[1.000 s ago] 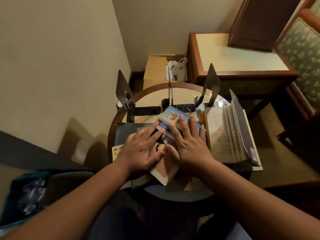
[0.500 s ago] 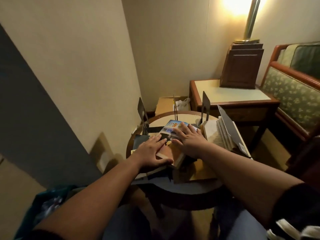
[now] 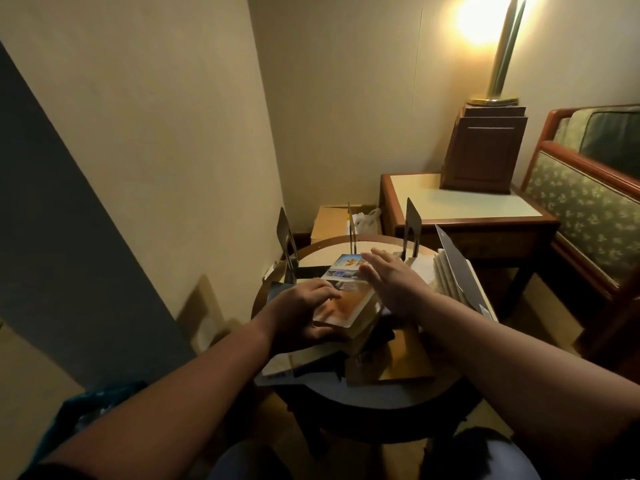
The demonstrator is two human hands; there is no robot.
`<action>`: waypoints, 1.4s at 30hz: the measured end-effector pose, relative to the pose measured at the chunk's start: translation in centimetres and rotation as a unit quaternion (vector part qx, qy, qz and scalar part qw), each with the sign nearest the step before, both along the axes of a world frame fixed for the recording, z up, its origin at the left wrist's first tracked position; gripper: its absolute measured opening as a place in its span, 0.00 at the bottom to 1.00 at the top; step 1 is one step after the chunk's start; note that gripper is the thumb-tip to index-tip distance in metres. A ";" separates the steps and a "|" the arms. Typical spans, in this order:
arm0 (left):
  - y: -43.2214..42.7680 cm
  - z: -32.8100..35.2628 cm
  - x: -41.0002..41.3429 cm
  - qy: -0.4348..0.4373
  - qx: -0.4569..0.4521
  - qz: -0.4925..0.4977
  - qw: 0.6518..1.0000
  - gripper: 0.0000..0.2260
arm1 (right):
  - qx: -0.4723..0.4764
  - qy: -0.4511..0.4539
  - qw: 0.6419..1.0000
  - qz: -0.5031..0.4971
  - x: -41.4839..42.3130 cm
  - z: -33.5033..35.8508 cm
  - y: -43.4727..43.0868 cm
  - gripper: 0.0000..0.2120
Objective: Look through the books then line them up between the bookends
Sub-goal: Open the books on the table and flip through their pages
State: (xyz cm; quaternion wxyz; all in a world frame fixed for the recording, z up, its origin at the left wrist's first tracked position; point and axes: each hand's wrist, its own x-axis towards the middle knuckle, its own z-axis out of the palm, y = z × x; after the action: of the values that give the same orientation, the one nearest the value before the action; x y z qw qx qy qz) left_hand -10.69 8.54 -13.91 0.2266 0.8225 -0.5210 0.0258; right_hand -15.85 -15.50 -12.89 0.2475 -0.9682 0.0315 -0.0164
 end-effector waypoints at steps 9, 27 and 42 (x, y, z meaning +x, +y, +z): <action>0.7 1.2 0.1 0.071 -0.191 0.056 0.977 0.08 | 0.065 -0.195 0.979 -0.015 -0.5 -2.0 -0.5 0.29; 3.2 0.2 4.4 0.088 -0.032 0.503 0.859 0.39 | -0.056 -0.015 0.995 0.084 0.2 -3.0 3.7 0.23; -0.9 -1.4 -0.7 0.012 0.117 0.183 0.976 0.21 | -0.050 -0.001 0.992 0.117 1.1 -3.2 0.9 0.21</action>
State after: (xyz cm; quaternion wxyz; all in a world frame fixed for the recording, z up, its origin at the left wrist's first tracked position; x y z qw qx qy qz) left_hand -11.39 7.66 -15.34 0.1265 0.9251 -0.3581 -0.0040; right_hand -14.77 -14.58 -16.08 0.1992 -0.9764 -0.0831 0.0104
